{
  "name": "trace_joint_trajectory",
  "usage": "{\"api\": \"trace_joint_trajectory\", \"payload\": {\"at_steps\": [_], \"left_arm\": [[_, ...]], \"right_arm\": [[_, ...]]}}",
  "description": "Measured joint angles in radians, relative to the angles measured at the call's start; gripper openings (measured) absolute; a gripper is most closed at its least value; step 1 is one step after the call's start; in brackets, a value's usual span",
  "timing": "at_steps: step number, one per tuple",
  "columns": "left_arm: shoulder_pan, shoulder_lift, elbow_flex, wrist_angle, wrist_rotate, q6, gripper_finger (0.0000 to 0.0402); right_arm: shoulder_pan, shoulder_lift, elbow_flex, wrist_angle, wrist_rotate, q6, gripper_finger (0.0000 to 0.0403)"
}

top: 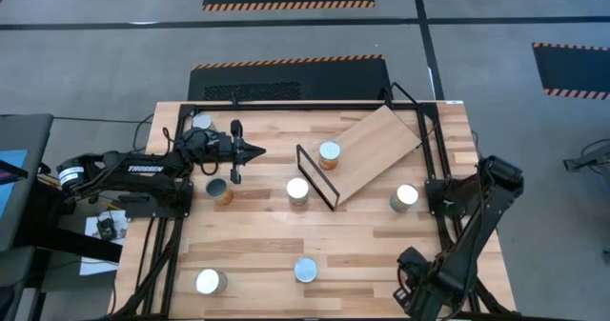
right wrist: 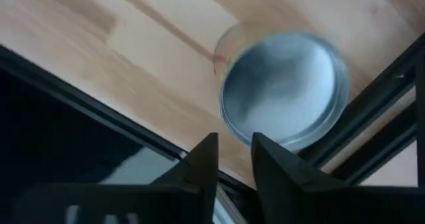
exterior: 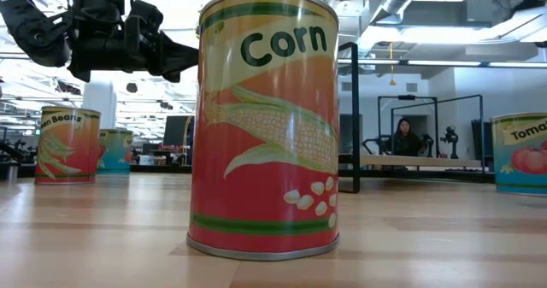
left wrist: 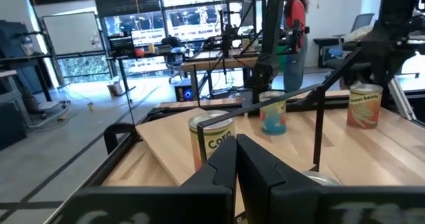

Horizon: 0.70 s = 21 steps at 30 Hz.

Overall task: Pick and place cans onto a shelf
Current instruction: Put the bottom canned green beans on the shelf

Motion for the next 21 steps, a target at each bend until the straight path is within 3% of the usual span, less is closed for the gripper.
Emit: {"api": "trace_joint_trajectory", "payload": {"at_steps": [6,11,15,21], "left_arm": [[-0.013,0.0,0.0,-0.011,0.0,0.0,0.0001],[-0.019,0.0,0.0,-0.027,-0.019,0.0,0.0001],[-0.026,0.0,0.0,-0.029,-0.048,0.0,0.0001],[-0.04,0.0,0.0,-0.029,-0.058,-0.014,0.0001]], "right_arm": [[0.034,0.036,0.0,-0.003,-0.025,-0.074,0.0168],[0.035,0.064,0.003,-0.016,-0.036,-0.162,0.0177],[0.021,0.076,0.004,-0.023,-0.043,-0.225,0.0158],[0.014,0.078,0.002,-0.027,-0.03,-0.254,0.009]]}}
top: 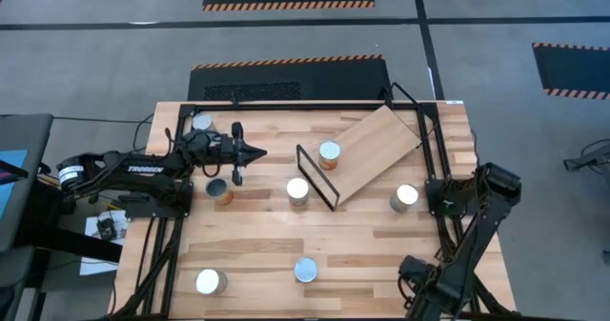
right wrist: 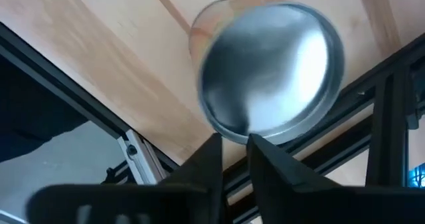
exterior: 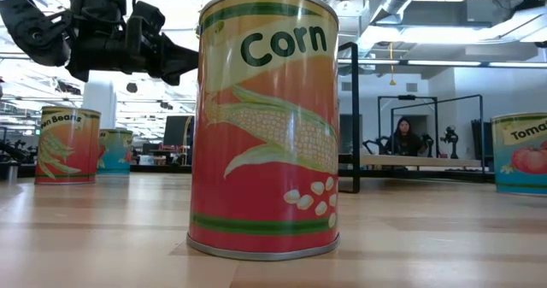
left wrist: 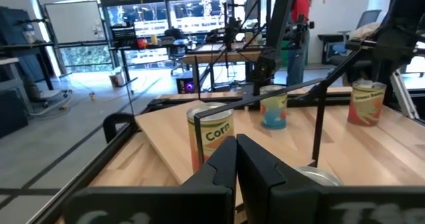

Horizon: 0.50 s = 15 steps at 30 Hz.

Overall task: Pick and place cans onto a shelf
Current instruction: Put the bottom canned green beans on the shelf

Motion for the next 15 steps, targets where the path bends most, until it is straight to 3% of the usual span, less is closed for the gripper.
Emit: {"api": "trace_joint_trajectory", "payload": {"at_steps": [8,15], "left_arm": [[-0.005,0.0,0.0,0.001,0.0,-0.001,0.0001],[-0.005,0.0,0.0,0.007,-0.004,-0.019,0.0001]], "right_arm": [[-0.012,-0.006,0.003,0.007,0.008,-0.066,0.0011],[-0.049,-0.002,0.113,-0.133,0.094,-0.179,0.0006]]}}
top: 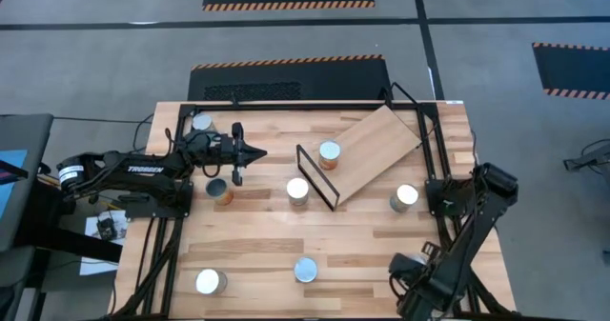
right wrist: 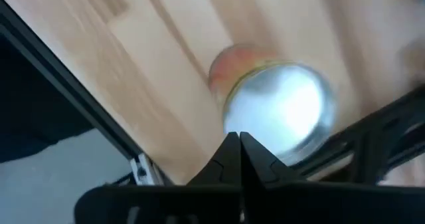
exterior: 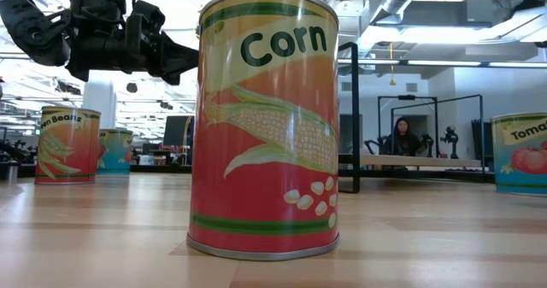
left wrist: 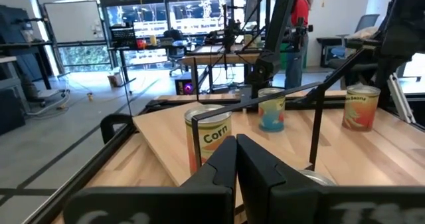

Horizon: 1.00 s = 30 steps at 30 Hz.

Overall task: Pick and place cans onto a shelf
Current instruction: Put the bottom canned green beans on the shelf

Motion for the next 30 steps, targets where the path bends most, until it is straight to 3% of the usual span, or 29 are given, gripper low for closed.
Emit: {"api": "trace_joint_trajectory", "payload": {"at_steps": [8,11,22,30], "left_arm": [[0.0,0.0,0.0,-0.005,-0.003,-0.008,0.0001],[0.0,0.0,0.0,-0.028,-0.002,-0.009,0.0001],[0.0,0.0,0.0,-0.1,-0.003,-0.002,0.0001],[0.0,0.0,0.0,-0.096,-0.002,-0.001,0.0001]], "right_arm": [[-0.114,-0.002,0.099,-0.084,0.058,-0.198,0.0004],[-0.126,-0.002,0.099,-0.068,0.044,-0.175,0.0009],[-0.036,0.004,-0.009,-0.019,0.022,-0.051,0.0133],[-0.006,0.003,-0.069,0.052,0.019,-0.022,0.0159]]}}
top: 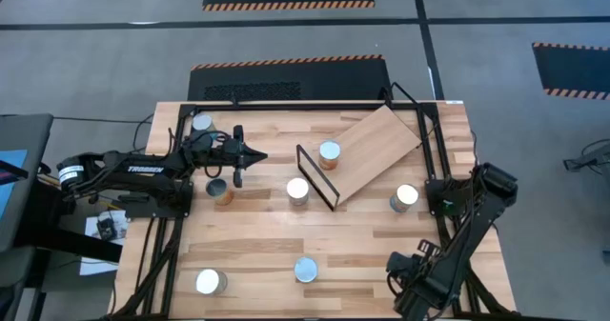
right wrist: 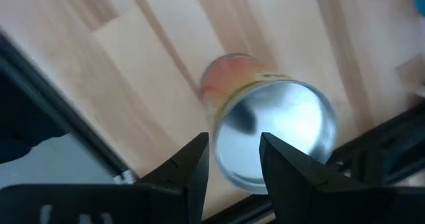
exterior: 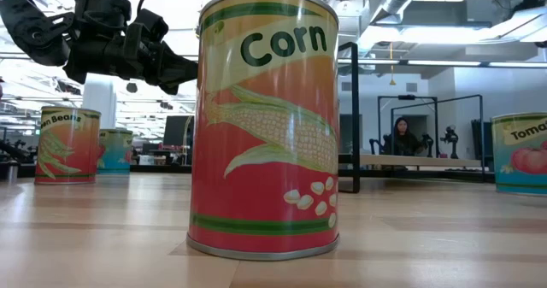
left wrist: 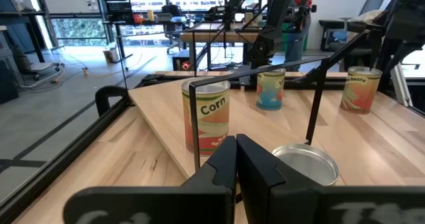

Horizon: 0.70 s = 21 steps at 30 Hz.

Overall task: Pick and place cans onto a shelf
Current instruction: Put the bottom canned green beans on the shelf

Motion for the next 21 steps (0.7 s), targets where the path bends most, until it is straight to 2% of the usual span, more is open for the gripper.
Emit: {"api": "trace_joint_trajectory", "payload": {"at_steps": [3,9,12,18,21], "left_arm": [[0.0,0.0,0.0,0.0,0.0,0.0,0.0001],[0.0,0.0,0.0,0.006,0.0,0.011,0.0001],[0.0,0.0,0.0,0.007,0.0,0.011,0.0001],[0.0,0.0,0.0,0.009,0.001,-0.01,0.0001],[0.0,0.0,0.0,0.009,0.001,-0.017,0.0001]], "right_arm": [[0.008,0.0,-0.03,0.039,-0.001,0.005,0.0152],[0.006,-0.002,-0.037,0.01,0.0,-0.001,0.0123],[0.004,-0.002,-0.037,0.013,0.0,-0.028,0.0096],[-0.023,-0.002,-0.037,0.01,0.002,-0.123,0.0017],[-0.041,-0.003,-0.037,0.006,0.015,-0.184,0.001]]}}
